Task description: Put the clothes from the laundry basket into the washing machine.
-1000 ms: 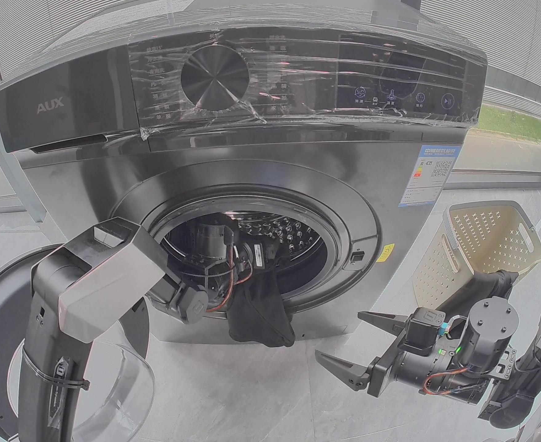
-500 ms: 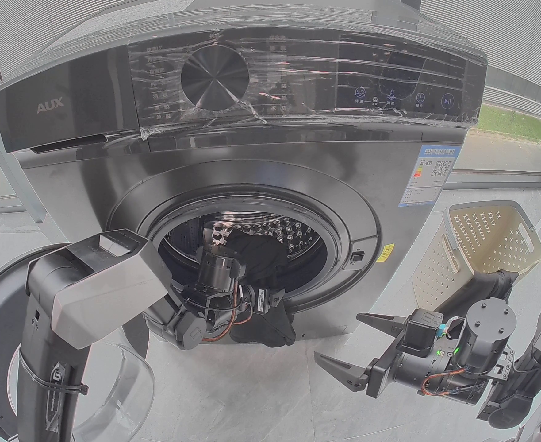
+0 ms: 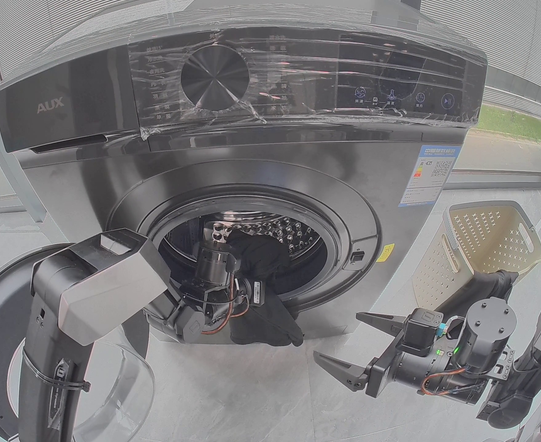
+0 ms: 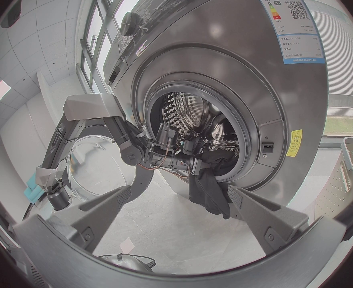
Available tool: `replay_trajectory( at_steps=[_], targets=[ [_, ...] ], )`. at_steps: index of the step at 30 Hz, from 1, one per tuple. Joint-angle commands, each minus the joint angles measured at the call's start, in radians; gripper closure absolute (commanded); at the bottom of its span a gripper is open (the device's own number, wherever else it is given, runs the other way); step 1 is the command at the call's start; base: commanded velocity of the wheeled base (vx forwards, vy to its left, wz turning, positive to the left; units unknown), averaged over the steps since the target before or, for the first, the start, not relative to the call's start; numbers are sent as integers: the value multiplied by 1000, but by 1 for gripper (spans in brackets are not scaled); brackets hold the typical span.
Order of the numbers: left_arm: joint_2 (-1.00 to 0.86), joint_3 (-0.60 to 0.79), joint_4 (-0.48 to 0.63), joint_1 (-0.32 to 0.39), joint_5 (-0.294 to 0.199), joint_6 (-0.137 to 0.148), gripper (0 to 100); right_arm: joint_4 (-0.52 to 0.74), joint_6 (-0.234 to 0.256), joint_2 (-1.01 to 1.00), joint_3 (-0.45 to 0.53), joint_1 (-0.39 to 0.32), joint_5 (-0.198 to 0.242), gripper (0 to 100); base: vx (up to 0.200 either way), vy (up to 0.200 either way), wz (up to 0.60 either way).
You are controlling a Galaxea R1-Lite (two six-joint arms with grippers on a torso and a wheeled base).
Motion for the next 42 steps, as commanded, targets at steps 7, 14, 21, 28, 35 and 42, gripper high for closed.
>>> replay_trajectory(
  at_steps=[7,14,21,28,35,42],
  targets=[
    [39,-198,-92,4,82,-68,100,-1,1,-7,-15,5,3,0,0,0,0],
    [74,-279,-127,17,121,-67,100,-1,1,-7,-15,5,1,0,0,0,0],
    [61,-242,-115,17,120,-74,0,-1,1,-5,-15,3,3,0,0,0,0],
    [-30,-83,-50,-10,78,-71,0,-1,2,0,-12,3,3,0,0,0,0],
    [-57,31,20,-12,22,-42,0,-1,2,1,-8,3,3,0,0,0,0],
    [-21,6,13,-4,17,-41,0,-1,2,0,-7,5,4,0,0,0,0]
  ],
)
